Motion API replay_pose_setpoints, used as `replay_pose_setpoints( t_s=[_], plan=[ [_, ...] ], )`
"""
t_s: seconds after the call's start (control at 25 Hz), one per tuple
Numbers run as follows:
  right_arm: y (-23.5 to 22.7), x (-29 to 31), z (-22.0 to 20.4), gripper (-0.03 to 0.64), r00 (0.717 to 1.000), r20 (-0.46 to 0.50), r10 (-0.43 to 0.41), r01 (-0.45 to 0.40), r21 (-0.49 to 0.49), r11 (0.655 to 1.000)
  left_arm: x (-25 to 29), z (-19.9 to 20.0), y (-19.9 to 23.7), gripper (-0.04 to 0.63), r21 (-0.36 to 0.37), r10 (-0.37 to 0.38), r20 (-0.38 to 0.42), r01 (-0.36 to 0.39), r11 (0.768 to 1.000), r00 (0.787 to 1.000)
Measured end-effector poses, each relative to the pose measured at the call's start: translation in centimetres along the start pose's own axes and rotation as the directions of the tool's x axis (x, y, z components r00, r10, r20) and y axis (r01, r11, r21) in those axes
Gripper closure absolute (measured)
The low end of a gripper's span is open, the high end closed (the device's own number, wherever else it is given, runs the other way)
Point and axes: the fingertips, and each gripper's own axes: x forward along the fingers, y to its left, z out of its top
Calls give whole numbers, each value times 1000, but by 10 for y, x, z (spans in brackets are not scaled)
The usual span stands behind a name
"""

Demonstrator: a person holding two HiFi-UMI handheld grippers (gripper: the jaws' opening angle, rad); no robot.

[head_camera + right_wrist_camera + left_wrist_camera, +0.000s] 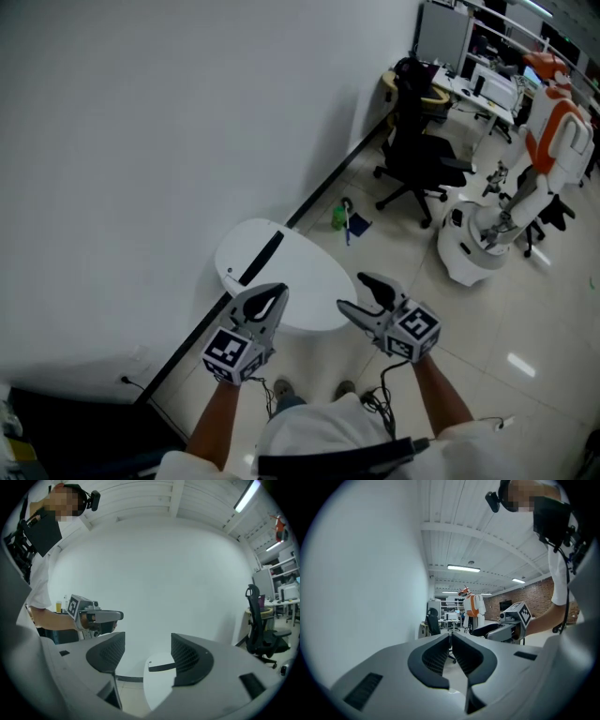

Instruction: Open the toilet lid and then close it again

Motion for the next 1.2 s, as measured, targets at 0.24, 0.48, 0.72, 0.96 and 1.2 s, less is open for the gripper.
replay_pose_setpoints(
  t_s=[0.24,0.48,0.72,0.96,1.2],
  plan=[
    [-3,-7,-45,307,992,-28,-124,127,169,977,-10,-23,5,589,41,-61,-19,62,997,998],
    [-21,-29,-55,307,982,-79,-171,180,122,976,-3,-41,4,589,-12,-80,-27,80,997,996],
    [-78,-32,-48,307,994,-84,-67,69,20,997,41,-46,3,589,-30,-19,-24,18,999,1000],
    [-158,-24,-84,307,948,-229,220,-272,-233,933,109,-47,-1,589,-49,243,36,-241,969,969],
    [-232,-21,-142,307,815,-483,321,-574,-593,564,161,-76,-27,589,-159,531,-8,-526,836,847]
  ],
)
